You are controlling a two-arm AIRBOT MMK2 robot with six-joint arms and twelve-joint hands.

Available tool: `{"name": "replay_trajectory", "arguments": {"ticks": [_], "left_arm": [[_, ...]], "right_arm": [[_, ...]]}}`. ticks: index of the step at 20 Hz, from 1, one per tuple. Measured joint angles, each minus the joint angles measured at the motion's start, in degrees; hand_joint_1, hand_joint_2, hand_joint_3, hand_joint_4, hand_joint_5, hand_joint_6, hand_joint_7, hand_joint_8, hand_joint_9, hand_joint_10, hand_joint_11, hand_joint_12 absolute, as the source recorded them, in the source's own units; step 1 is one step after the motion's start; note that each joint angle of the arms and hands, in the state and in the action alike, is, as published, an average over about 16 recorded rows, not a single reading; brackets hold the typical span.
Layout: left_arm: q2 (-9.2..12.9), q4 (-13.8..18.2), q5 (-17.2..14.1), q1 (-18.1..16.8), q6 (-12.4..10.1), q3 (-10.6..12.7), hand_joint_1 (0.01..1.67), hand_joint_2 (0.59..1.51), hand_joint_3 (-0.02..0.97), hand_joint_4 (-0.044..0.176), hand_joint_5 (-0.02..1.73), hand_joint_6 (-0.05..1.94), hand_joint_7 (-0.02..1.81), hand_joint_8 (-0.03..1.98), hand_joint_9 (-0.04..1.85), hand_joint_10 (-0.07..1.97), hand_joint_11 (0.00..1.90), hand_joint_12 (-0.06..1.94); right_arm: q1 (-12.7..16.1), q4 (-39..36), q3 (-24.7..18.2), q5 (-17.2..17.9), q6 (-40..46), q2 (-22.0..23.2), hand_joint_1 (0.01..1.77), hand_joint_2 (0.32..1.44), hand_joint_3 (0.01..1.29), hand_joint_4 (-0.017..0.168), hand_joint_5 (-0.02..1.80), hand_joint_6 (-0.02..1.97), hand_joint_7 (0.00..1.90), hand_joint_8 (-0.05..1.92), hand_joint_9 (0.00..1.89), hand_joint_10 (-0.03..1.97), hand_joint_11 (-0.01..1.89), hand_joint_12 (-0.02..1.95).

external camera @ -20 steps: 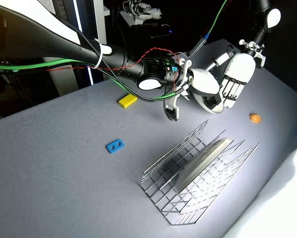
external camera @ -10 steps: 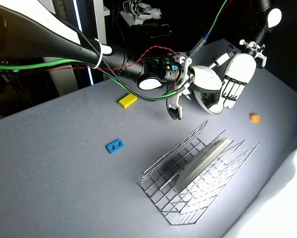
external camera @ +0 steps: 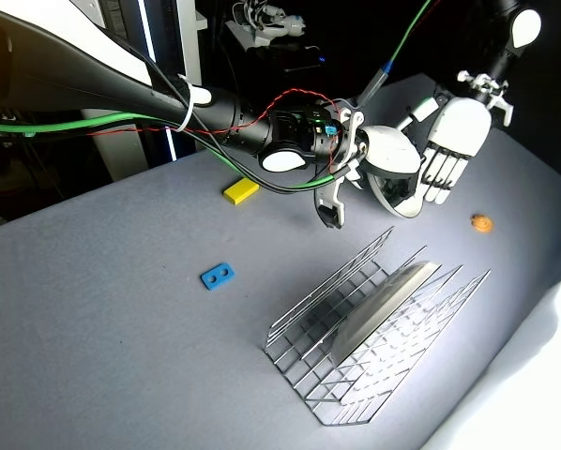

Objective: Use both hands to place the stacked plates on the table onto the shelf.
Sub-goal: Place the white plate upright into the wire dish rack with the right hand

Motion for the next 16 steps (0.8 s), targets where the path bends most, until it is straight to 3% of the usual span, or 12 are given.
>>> {"name": "replay_trajectory", "arguments": {"ticks": [4,10,16], "left_arm": [[1.74,-0.37,-0.33,-3.32,0.00,-0.39,0.03,1.172,0.015,0.001,0.02,0.01,0.02,0.02,0.02,0.02,0.01,-0.01],[3.95,-0.73,-0.39,-7.13,0.00,-1.02,0.03,1.173,0.016,0.001,0.02,0.01,0.02,0.02,0.02,0.01,0.01,-0.01],[5.22,-0.48,0.05,-9.86,0.00,-1.40,0.02,1.170,0.016,0.002,0.02,0.01,0.02,0.02,0.02,0.01,0.01,-0.01]], "right_arm": [[0.07,0.12,0.06,0.16,0.08,0.07,1.17,0.95,0.02,-0.007,0.86,0.53,1.06,0.57,1.26,0.40,1.00,0.93],[0.78,0.81,-0.90,0.01,0.20,0.91,1.19,0.95,0.02,-0.005,0.89,0.53,1.08,0.57,1.20,0.70,0.99,0.95],[2.04,1.62,-4.11,-0.12,0.30,2.99,1.22,0.95,0.02,-0.005,0.96,0.52,1.14,0.56,1.27,0.53,1.00,0.99]]}}
